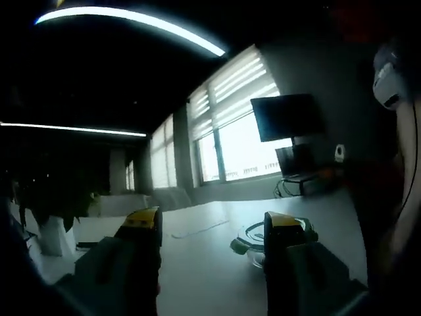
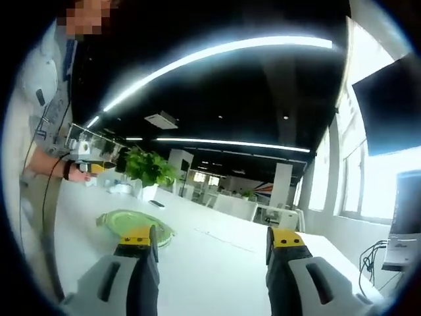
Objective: Pick up the tomato from the tabletop place it into the food storage container close the lid and lock the latches
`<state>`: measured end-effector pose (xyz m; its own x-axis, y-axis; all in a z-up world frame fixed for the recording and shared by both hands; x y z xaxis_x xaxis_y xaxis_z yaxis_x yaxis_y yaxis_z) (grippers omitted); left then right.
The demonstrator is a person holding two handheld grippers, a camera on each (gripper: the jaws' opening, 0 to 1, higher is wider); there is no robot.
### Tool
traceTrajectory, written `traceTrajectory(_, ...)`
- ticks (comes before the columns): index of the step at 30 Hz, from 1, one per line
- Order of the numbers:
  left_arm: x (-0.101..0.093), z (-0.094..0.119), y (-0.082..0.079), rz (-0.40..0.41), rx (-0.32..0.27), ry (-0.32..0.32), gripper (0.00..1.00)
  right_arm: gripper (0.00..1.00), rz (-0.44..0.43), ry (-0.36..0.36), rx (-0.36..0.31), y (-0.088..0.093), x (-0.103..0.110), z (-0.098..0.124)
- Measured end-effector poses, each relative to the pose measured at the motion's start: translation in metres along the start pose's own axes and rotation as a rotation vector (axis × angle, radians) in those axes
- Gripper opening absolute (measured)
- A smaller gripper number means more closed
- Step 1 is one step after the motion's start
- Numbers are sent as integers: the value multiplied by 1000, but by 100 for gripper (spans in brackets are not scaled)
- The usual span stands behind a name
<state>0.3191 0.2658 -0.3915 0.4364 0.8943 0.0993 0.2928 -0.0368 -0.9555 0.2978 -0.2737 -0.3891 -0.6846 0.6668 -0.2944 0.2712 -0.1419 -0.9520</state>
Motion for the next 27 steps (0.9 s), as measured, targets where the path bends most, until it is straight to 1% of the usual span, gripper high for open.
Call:
traceTrajectory(3,1,-9,-2,-1,9,56,62,60,-3,-31,5,-2,1,-3)
traceTrajectory(4,2,-12,-2,-1,13,63,62,60,-3,-40,6,-2,1,-4)
traceTrajectory(5,2,-16,-2,-6,21,88,62,60,-8,-58,8,-3,1,-6)
traceTrajectory(6,3,-18,-1,-13,32,103,61,59,-3,-62,11,-3,2,-7)
traceTrajectory(7,5,-22,0,-55,51,116,61,59,-2,-68,13,-5,2,-9)
traceTrajectory(8,5,-24,-1,-56,46,114,61,58,-3,-73,15,-5,2,-10)
traceTrajectory(10,6,-29,-4,-47,48,156,61,58,-7,-97,15,-8,5,-12)
traceTrajectory(11,6,-31,-5,-54,46,163,61,58,-10,-105,13,-9,6,-13)
traceTrajectory(13,6,-39,-5,-81,65,207,61,58,-12,-136,20,-10,8,-17)
traceTrajectory(14,6,-42,-5,-91,72,218,61,58,-10,-139,22,-10,8,-18)
traceTrajectory(16,5,-49,-2,-127,104,253,60,58,-1,-170,44,-11,12,-22)
traceTrajectory(18,5,-56,-2,-130,106,264,60,58,25,-193,70,-12,15,-26)
traceTrajectory(19,5,-59,-1,-122,110,280,60,58,21,-210,75,-13,16,-27)
traceTrajectory(21,4,-64,0,-125,121,319,60,58,17,-239,80,-15,18,-31)
traceTrajectory(22,2,-66,1,-128,132,343,60,58,8,-268,92,-15,20,-33)
traceTrajectory(24,1,-70,3,-131,143,368,60,58,20,-282,107,-15,21,-37)
traceTrajectory(26,-2,-73,7,-146,166,416,60,58,10,-307,114,-16,22,-39)
traceTrajectory(27,-4,-75,10,-148,188,441,60,58,9,-318,117,-16,23,-41)
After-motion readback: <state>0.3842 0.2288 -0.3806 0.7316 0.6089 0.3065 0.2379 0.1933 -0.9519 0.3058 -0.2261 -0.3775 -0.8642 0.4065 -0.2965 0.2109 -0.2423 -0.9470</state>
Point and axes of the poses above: the point that each gripper's makers call its tool centre point, and the gripper's own axes: z roughly backward along the fingers, x roughly to its left, y roughly out of its underside, the point moved 10 cm from there along z, roughly backward along the fingers, and after that the axes turned 15 degrees about -y, right-handed, at the moved point
